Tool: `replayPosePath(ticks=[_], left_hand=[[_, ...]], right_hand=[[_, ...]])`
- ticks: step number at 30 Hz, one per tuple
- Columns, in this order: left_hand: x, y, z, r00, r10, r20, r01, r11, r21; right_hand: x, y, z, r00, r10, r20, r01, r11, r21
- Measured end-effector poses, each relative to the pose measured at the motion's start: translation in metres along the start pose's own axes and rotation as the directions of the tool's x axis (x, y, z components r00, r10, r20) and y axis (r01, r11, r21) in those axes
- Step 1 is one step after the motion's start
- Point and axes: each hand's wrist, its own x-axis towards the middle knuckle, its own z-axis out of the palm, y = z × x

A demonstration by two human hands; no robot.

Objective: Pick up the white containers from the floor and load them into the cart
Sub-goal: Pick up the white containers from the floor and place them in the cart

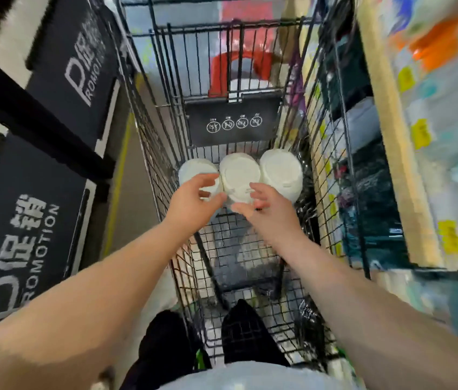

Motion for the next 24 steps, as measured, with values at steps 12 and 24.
replayPosePath(ticks=[12,24], left_hand=[[-0.067,0.048,-0.018,0.678,0.407,0.612,-0.553,0.831,0.06],[-0.323,0.052,0.086,0.084,0.392,0.916,-0.689,0.687,-0.231]], right_hand=[[-0.196,0.009,0.014,0.732,0.277,-0.622,-0.156,0.958,0.242],[-0.483,0.106,0.107,0.139,0.614,-0.777,-0.119,0.789,0.603]])
